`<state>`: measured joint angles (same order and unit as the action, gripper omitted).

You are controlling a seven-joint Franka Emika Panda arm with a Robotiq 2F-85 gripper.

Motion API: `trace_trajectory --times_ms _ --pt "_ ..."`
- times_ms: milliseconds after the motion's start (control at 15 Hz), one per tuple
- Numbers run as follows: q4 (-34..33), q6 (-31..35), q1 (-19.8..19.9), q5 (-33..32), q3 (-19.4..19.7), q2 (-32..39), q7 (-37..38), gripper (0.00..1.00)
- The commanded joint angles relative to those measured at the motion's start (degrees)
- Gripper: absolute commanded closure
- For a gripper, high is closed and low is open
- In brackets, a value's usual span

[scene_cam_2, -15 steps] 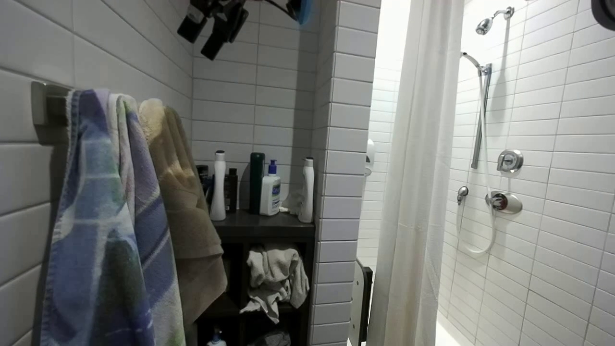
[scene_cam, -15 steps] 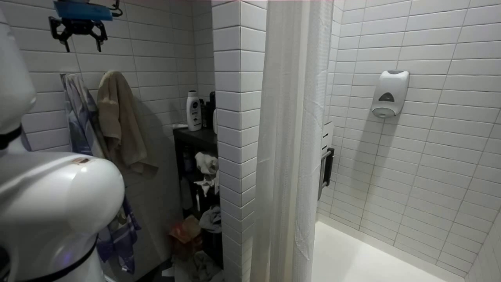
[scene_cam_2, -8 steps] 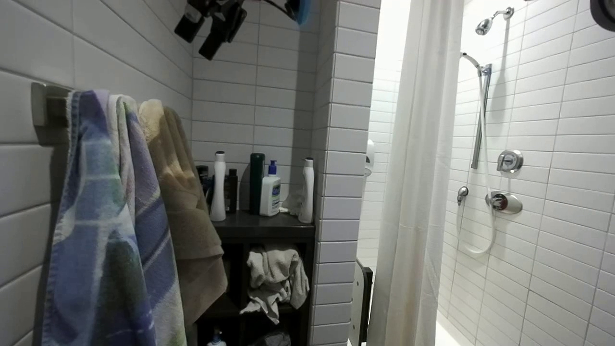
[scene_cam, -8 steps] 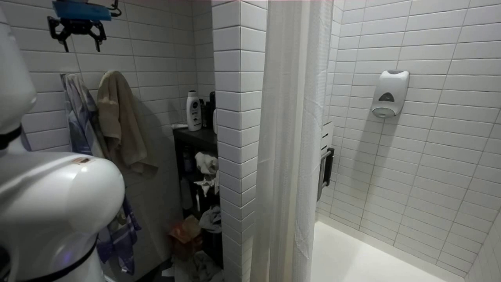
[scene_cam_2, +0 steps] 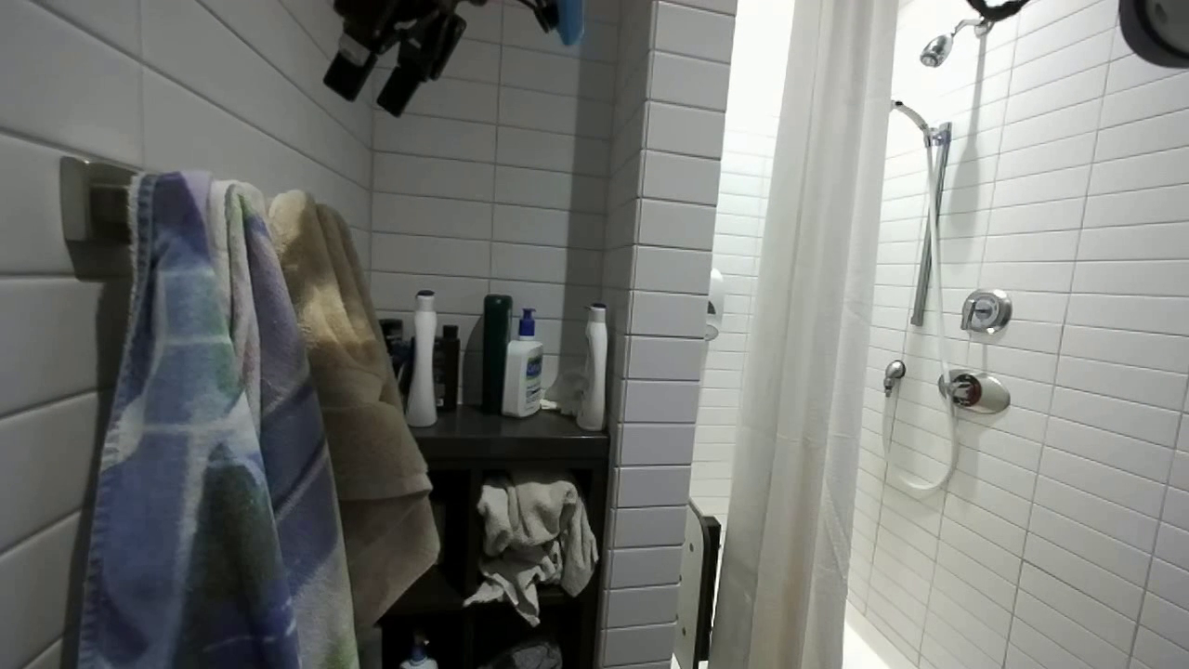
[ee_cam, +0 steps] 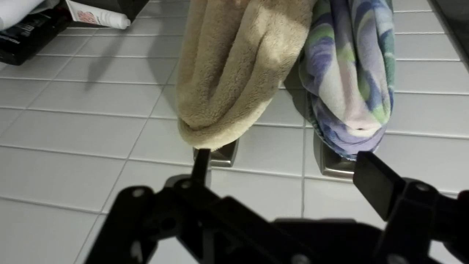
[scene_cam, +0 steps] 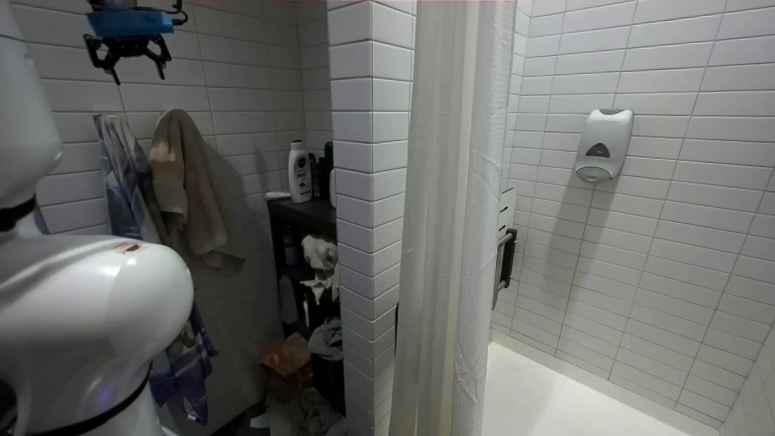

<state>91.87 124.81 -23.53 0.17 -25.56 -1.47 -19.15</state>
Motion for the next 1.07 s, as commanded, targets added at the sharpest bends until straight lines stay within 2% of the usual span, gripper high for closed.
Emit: trace_trajectory --times_ms 0,400,800,1000 --pt "-3.2 0.3 -0.7 -4.2 -0.1 3.1 3.0 0.00" --pt "-8.8 -4.2 -2.2 -3.7 -0.6 7.4 4.1 0.00" --pt "-14.2 -13.5 -3.2 -0.7 -0.5 9.9 3.4 0.00" --pt "-16.5 -15.7 -3.6 -0.9 -0.5 11.2 3.4 0.01"
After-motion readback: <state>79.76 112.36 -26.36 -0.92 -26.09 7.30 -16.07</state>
